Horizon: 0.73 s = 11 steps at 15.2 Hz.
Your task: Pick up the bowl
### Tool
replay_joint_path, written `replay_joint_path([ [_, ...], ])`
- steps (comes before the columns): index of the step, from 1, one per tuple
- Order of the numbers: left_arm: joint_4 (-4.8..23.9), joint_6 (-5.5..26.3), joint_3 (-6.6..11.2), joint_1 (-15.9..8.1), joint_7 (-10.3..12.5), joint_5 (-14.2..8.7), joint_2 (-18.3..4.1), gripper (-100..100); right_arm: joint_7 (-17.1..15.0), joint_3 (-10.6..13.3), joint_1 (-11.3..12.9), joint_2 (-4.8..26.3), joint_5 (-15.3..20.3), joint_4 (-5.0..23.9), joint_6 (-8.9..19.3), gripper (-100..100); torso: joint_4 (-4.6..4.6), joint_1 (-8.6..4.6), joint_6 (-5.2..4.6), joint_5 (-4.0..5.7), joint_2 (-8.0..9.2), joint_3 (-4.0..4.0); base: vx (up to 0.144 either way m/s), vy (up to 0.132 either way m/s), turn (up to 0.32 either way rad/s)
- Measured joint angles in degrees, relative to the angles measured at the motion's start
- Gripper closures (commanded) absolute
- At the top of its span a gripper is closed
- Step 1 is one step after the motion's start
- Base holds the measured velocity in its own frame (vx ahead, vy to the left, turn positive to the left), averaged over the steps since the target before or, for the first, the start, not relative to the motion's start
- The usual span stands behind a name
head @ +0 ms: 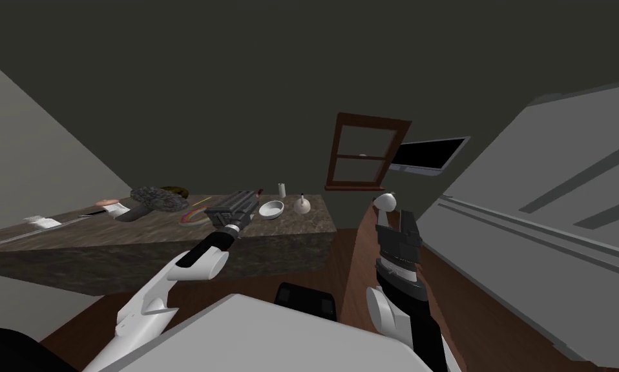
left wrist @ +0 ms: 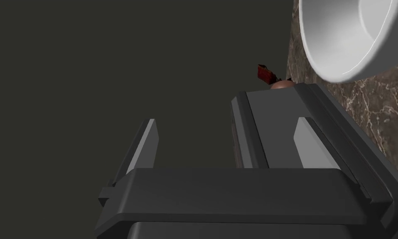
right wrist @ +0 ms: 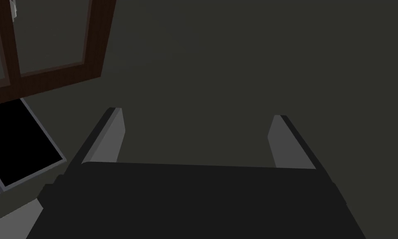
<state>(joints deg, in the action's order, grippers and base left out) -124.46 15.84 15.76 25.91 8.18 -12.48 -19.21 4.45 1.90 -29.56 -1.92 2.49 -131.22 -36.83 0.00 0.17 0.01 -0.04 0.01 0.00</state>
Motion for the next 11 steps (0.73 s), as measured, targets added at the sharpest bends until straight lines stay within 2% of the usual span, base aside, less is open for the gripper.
replay_joint_path([
  [3, 0.1, 2.9, 1.57, 0.4, 0.1, -0.9, -0.7, -100, 0.0, 0.0, 0.0, 0.0, 0.0, 0.0, 0.0, 0, 0.0, -0.02, -0.03, 0.01, -0.02, 0.01, -0.007, 0.016, -0.186],
  [4, 0.2, 4.1, 1.98, 0.2, 0.2, -1.1, -1.0, -100, 0.0, 0.0, 0.0, 0.0, 0.0, 0.0, 0.0, 0, 0.0, -0.02, -0.01, 0.01, -0.02, 0.01, -0.006, 0.012, -0.01],
  [6, 0.3, 6.1, 2.74, 0.2, 0.2, -1.4, -1.0, -100, 0.0, 0.0, 0.0, 0.0, 0.0, 0.0, 0.0, 0, 0.0, -0.05, -0.06, 0.01, -0.02, 0.01, -0.01, 0.012, -0.275],
  [9, 0.4, 9.3, 3.93, 0.0, 0.3, -1.9, -1.5, -100, 0.0, 0.0, 0.0, 0.0, 0.0, 0.0, 0.0, 0, 0.0, -0.03, 0.01, 0.01, -0.03, 0.02, -0.006, 0.015, -0.083],
  [11, 0.8, 11.9, 5.25, -0.6, 0.3, -2.4, -1.8, -100, 0.0, 0.0, 0.0, 0.0, 0.0, 0.0, 0.0, 0, 0.01, -0.03, -0.04, 0.01, -0.03, 0.02, -0.008, 0.02, -0.2],
])
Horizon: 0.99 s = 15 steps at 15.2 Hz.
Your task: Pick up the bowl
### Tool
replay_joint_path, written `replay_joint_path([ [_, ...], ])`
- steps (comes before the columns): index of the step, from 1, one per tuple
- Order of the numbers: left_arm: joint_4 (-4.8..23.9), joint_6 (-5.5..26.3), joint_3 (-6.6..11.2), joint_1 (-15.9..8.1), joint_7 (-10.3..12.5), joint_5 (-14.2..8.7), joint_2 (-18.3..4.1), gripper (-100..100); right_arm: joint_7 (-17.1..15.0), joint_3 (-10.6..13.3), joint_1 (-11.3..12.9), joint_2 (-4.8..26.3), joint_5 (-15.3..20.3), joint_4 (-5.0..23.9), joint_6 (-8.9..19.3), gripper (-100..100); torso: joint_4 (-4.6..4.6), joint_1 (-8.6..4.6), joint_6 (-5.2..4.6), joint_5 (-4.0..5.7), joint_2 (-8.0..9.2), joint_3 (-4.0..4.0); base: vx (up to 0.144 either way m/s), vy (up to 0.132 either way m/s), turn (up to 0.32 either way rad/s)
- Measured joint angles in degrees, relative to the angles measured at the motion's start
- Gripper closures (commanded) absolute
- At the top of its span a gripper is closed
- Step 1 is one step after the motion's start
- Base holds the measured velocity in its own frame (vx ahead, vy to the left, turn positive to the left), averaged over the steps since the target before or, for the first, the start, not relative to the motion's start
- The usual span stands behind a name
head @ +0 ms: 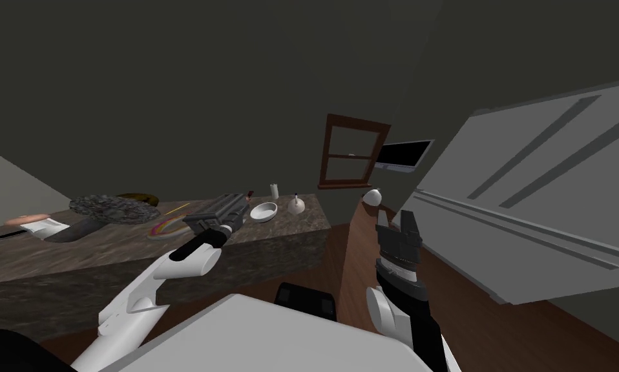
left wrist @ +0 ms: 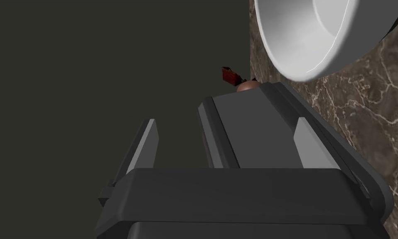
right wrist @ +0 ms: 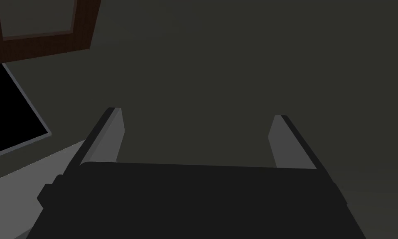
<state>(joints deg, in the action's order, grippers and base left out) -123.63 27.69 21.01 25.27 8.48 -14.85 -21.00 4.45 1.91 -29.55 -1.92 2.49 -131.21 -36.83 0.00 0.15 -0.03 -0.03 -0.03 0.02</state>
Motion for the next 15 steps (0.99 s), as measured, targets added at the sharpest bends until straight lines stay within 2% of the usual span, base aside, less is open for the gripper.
replay_joint_path([
  [2, 0.0, 2.1, 0.62, 0.3, 0.1, -0.5, -0.4, -100, 0.0, 0.0, 0.0, 0.0, 0.0, 0.0, 0.0, 0, 0.0, 0.0, 0.05, -0.01, 0.0, 0.0, -0.006, 0.015, -0.148],
  [4, -0.1, 4.8, 2.02, 0.2, 0.2, -1.1, -0.6, -100, 0.0, 0.0, 0.0, 0.0, 0.0, 0.0, 0.0, 0, 0.0, 0.02, 0.01, -0.01, 0.0, 0.0, -0.007, 0.023, -0.182],
  [6, 0.3, 6.6, 2.43, 0.2, 0.1, -1.3, -0.7, -100, 0.0, 0.0, 0.0, 0.0, 0.0, 0.0, 0.0, 0, 0.0, 0.0, 0.06, -0.01, -0.01, 0.0, -0.002, 0.011, -0.111],
  [11, 1.2, 12.8, 5.76, -0.5, 0.3, -2.9, -1.7, -100, 0.0, 0.0, 0.0, 0.0, 0.0, 0.0, 0.0, 0, 0.0, 0.03, 0.0, -0.01, -0.02, 0.01, -0.005, 0.021, -0.197],
  [13, 1.0, 14.9, 6.15, -0.3, 0.2, -3.0, -1.5, -100, 0.0, 0.0, 0.0, 0.0, 0.0, 0.0, 0.0, 0, 0.0, 0.01, 0.06, -0.01, -0.01, 0.01, -0.005, 0.014, -0.11],
  [15, 1.2, 17.2, 7.57, -0.4, 0.3, -3.7, -1.7, -100, 0.0, 0.0, 0.0, 0.0, 0.0, 0.0, 0.0, 0, 0.0, 0.01, 0.01, 0.0, -0.02, 0.01, -0.006, 0.023, -0.194],
])
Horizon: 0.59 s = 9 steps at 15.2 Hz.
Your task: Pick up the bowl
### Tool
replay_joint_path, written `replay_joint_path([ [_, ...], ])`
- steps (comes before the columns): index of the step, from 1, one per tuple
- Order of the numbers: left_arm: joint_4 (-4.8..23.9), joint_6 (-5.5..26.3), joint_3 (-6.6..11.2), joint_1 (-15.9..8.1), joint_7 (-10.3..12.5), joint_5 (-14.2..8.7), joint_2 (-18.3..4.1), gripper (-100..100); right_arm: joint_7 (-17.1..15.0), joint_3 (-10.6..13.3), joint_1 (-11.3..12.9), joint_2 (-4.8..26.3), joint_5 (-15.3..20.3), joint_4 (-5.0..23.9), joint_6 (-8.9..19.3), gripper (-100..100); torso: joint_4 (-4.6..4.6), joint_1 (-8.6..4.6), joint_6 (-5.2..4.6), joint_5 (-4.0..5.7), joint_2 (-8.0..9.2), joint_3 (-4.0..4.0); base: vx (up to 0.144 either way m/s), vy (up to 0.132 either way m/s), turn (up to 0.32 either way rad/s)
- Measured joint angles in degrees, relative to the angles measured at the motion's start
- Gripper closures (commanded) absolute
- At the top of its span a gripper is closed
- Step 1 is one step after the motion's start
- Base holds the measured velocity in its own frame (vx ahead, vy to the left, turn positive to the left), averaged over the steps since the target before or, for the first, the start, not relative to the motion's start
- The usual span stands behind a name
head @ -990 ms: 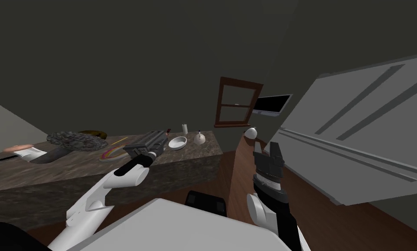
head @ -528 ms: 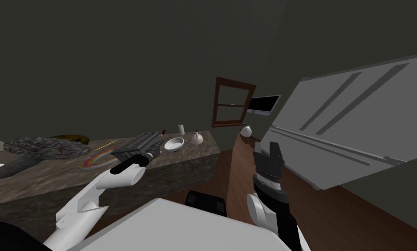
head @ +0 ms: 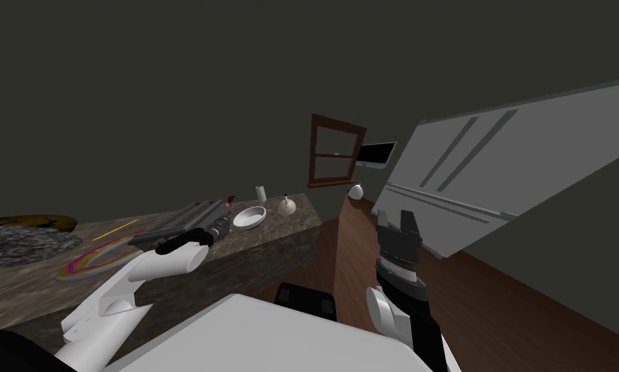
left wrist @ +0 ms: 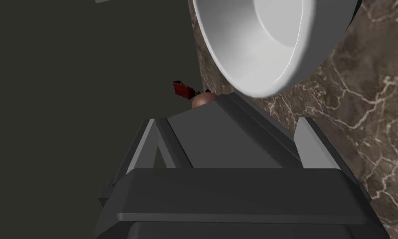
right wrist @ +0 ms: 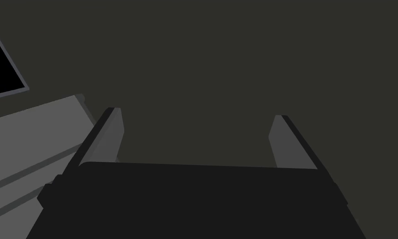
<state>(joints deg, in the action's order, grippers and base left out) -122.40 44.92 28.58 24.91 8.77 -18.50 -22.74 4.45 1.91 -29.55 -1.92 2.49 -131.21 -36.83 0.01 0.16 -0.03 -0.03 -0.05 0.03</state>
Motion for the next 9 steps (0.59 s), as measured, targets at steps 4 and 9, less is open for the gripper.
replay_joint_path([
  [4, 0.1, 4.4, 1.88, 0.0, 0.1, -0.9, -0.2, -100, 0.0, 0.0, 0.0, 0.0, 0.0, 0.0, 0.0, 0, 0.0, 0.0, 0.0, 0.0, -0.01, 0.0, -0.005, 0.018, -0.149],
  [9, 0.2, 10.2, 4.28, 0.1, 0.2, -2.2, -0.6, -100, 0.0, 0.0, 0.0, 0.0, 0.0, 0.0, 0.0, 0, 0.0, 0.02, 0.04, -0.01, -0.02, 0.01, -0.003, 0.019, -0.12],
])
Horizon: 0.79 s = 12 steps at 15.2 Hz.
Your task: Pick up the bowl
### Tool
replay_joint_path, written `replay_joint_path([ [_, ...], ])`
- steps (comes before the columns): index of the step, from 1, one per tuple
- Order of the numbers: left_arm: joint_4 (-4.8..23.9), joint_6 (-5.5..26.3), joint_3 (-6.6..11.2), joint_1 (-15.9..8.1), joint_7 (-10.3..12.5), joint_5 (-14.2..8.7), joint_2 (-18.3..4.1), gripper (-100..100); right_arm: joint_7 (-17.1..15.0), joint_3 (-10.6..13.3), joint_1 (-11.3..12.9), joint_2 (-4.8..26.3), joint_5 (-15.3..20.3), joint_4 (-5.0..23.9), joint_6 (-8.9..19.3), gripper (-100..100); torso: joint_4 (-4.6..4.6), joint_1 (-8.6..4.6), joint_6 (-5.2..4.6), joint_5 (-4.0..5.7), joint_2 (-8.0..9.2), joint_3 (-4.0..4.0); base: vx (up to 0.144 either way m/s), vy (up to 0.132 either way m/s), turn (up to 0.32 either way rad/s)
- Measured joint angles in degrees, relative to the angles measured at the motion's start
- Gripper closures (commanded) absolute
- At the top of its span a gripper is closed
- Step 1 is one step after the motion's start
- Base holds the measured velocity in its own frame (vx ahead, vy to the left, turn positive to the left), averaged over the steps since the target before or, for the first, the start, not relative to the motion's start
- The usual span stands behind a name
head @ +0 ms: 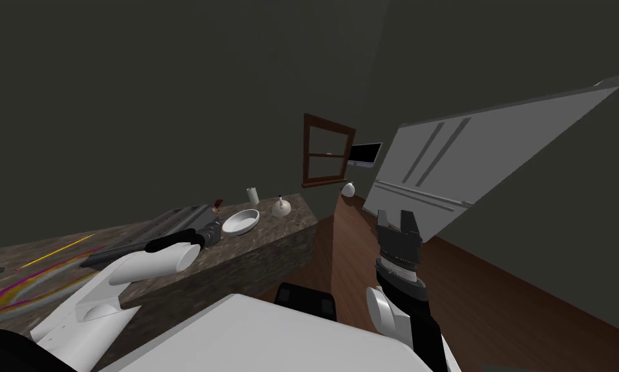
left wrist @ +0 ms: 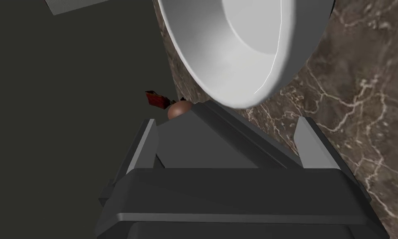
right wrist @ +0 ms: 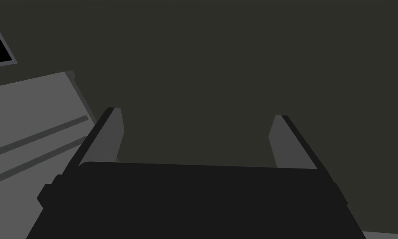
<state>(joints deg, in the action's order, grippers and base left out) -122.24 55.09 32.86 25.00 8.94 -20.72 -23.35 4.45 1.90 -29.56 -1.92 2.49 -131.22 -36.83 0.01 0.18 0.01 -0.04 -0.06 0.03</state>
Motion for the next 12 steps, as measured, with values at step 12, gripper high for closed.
replay_joint_path([
  [12, 1.0, 13.1, 5.11, -0.8, 0.3, -2.1, -0.4, -100, 0.0, 0.0, 0.0, 0.0, 0.0, 0.0, 0.0, 0, 0.0, -0.01, -0.01, 0.0, -0.01, 0.01, -0.003, 0.019, -0.162],
])
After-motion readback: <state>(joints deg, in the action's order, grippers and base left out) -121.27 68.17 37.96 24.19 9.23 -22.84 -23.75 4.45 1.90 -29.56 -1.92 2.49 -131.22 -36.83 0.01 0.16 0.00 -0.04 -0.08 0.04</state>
